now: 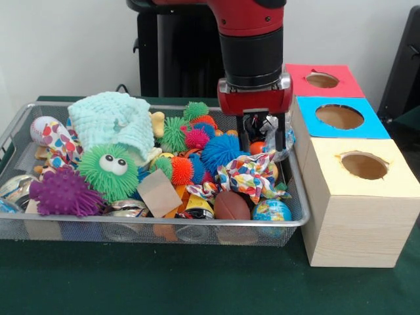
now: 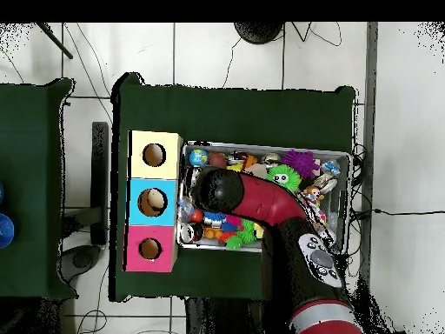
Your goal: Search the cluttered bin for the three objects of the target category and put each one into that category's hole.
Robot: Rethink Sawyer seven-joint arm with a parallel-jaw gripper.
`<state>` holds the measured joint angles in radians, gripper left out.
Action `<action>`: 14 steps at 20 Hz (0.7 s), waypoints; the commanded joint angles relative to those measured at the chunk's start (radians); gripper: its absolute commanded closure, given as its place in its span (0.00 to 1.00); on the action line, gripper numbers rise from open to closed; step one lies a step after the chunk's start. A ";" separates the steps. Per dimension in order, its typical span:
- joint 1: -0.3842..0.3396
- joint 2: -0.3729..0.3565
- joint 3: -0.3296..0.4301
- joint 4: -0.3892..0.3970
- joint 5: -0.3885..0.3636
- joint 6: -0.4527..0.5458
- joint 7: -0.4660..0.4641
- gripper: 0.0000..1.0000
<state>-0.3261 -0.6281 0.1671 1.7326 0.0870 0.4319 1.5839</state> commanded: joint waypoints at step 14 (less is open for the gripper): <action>0.112 0.092 -0.105 -0.012 -0.097 -0.024 0.112 0.00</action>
<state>-0.1935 -0.6148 0.0861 1.7284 0.0412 0.4304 1.5839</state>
